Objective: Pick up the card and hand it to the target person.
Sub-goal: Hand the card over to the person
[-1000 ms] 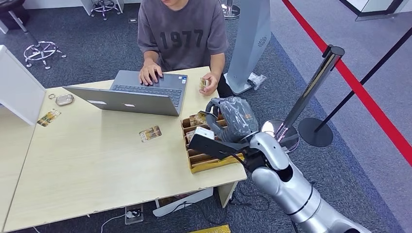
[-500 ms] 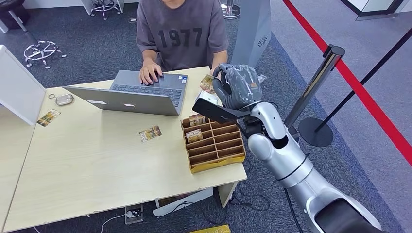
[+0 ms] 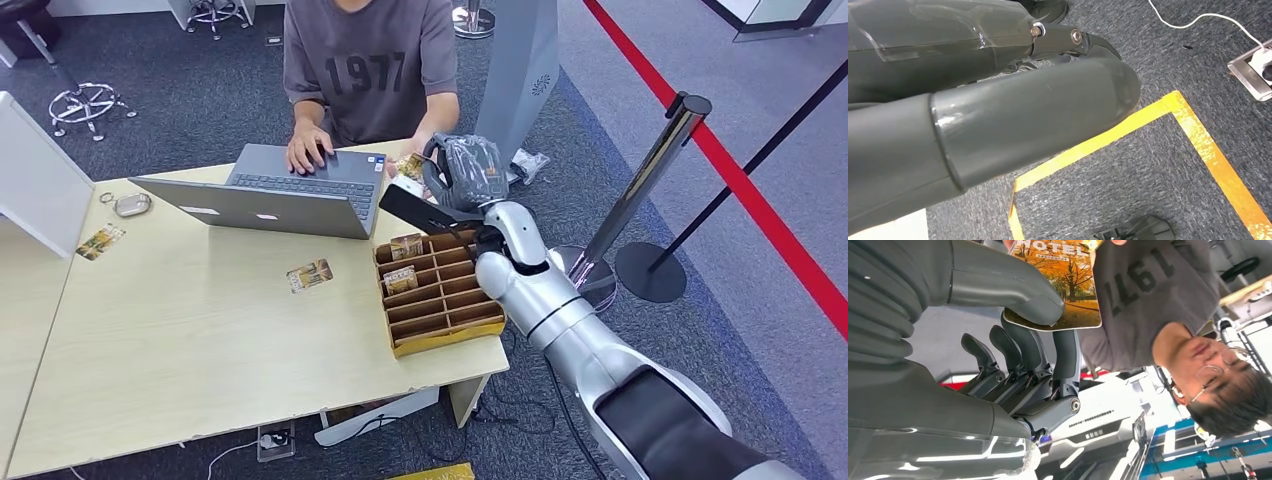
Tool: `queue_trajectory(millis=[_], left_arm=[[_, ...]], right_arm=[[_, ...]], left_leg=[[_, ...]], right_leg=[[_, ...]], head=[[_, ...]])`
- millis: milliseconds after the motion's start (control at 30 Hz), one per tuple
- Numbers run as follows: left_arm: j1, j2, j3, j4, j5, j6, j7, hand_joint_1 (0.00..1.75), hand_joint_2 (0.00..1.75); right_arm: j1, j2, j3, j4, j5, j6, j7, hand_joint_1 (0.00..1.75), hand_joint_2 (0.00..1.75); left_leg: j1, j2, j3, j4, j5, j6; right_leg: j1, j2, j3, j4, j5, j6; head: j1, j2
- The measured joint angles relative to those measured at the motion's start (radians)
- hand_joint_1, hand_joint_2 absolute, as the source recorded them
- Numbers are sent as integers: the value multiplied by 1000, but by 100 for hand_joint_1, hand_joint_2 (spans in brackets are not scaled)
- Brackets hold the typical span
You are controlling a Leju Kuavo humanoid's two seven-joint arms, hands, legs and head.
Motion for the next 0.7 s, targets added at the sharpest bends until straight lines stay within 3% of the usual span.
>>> queue_trajectory(millis=[167,267,333,400,467,700], left_arm=[[-1,0,-6,0,-7,-1,4,0,0],[-1,0,-6,0,-9,-2,4,0,0],[-1,0,-6,0,-10,-3,4,0,0],[-1,0,-6,0,-11,-3,4,0,0],[-1,0,-6,0,-12,-4,4,0,0],[-1,0,-6,0,-13,-6,4,0,0]], right_arm=[[-11,27,6,80,101,-57,20,146,175],[-12,36,10,111,143,-88,22,130,175],[-12,42,12,126,176,-102,24,86,175],[-12,46,13,134,202,-103,28,28,175],[-11,48,16,140,221,-95,30,3,175],[6,57,28,149,247,-70,27,0,175]], left_leg=[[0,0,0,0,0,0],[0,0,0,0,0,0],[0,0,0,0,0,0],[0,0,0,0,0,0],[0,0,0,0,0,0],[0,0,0,0,0,0]], right_leg=[[0,0,0,0,0,0],[0,0,0,0,0,0],[0,0,0,0,0,0],[0,0,0,0,0,0],[0,0,0,0,0,0],[0,0,0,0,0,0]], head=[[0,0],[0,0],[0,0],[0,0],[0,0],[0,0]])
